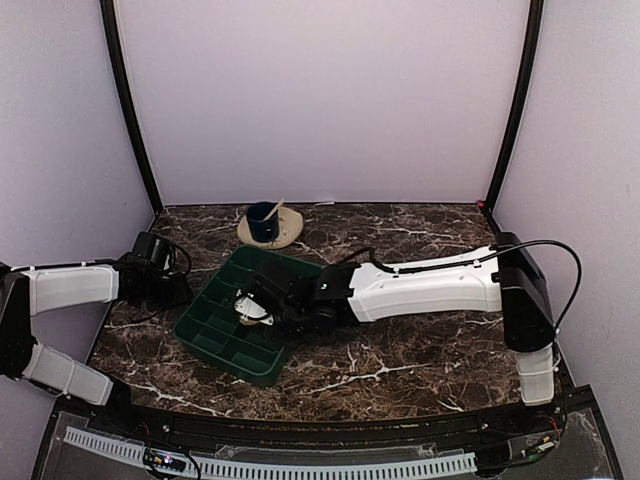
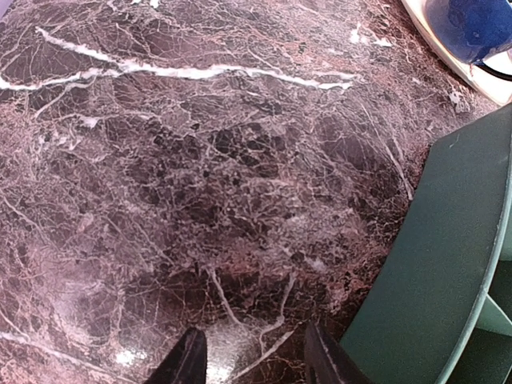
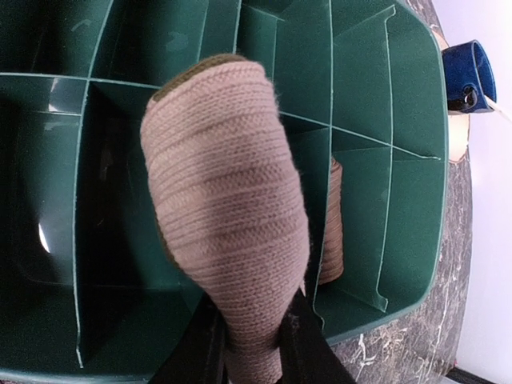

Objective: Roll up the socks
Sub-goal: Move the storage box to the center of the board, then place the sock in the storage box.

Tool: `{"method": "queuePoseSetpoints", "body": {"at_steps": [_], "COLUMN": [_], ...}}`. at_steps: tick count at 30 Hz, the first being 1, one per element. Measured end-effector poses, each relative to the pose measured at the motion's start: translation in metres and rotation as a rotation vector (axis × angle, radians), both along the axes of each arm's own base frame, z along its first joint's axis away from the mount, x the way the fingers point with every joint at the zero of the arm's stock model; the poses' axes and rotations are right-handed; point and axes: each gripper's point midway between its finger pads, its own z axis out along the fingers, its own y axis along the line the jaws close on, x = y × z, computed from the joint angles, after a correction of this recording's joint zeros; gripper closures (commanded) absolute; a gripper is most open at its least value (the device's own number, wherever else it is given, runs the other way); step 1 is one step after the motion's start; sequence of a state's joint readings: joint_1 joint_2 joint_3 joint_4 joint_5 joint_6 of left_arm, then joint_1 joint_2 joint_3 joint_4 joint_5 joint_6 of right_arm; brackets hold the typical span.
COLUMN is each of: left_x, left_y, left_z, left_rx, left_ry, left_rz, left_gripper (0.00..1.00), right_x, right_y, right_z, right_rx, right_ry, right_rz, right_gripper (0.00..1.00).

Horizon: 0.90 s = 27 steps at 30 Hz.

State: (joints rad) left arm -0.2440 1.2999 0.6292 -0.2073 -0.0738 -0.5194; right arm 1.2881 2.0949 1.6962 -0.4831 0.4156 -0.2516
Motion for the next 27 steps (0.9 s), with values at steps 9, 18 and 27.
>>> {"method": "queuePoseSetpoints", "body": {"at_steps": [9, 18, 27], "left_x": [0.000, 0.001, 0.000], "left_y": [-0.002, -0.003, -0.003], "left_z": [-0.001, -0.001, -0.001], "left_rx": [-0.013, -0.014, -0.018], "left_ry": [-0.003, -0.006, -0.005], "left_rz": [-0.007, -0.007, -0.010], "left_gripper": [0.57, 0.57, 0.57], "right_x": [-0.010, -0.017, -0.021], "right_y": [0.001, 0.006, 0.005], "right_z": [-0.014, -0.023, -0.038], "right_rx": [-0.031, -0.033, -0.055], "right_ry": [0.068, 0.148, 0.275], "right_rz": [-0.001, -0.023, -0.062], "right_gripper": [1.00, 1.00, 1.00]}}
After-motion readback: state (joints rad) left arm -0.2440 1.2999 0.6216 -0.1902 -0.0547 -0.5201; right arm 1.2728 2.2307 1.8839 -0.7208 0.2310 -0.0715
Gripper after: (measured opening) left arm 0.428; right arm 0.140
